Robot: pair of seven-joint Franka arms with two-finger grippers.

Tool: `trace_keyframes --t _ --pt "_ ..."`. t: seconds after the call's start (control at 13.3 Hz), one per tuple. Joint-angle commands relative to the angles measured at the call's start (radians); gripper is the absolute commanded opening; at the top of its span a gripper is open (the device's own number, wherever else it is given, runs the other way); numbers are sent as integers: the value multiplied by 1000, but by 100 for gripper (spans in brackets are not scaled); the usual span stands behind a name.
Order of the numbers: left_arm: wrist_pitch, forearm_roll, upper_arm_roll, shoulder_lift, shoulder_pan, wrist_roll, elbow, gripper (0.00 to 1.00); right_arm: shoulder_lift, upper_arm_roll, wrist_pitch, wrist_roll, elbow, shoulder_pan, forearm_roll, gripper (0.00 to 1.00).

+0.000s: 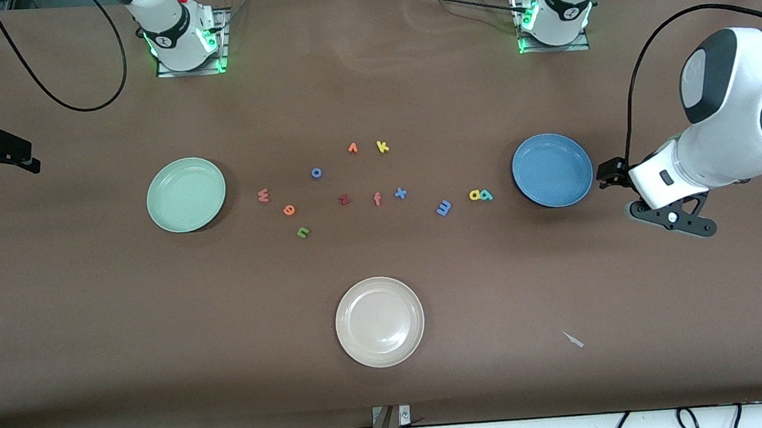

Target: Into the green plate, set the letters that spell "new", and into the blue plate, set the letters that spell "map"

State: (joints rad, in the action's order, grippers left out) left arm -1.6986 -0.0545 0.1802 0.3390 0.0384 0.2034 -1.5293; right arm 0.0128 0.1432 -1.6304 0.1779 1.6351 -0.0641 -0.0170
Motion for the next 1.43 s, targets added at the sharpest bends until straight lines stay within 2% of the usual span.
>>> trace_keyframes --t 0.0,1.35 --pt "-3 24 -4 -11 -2 17 -6 100 -5 -1 11 9 -9 0 2 100" --pt "-1 25 -2 -2 -2 4 -8 100 -7 -2 12 9 -9 0 3 100"
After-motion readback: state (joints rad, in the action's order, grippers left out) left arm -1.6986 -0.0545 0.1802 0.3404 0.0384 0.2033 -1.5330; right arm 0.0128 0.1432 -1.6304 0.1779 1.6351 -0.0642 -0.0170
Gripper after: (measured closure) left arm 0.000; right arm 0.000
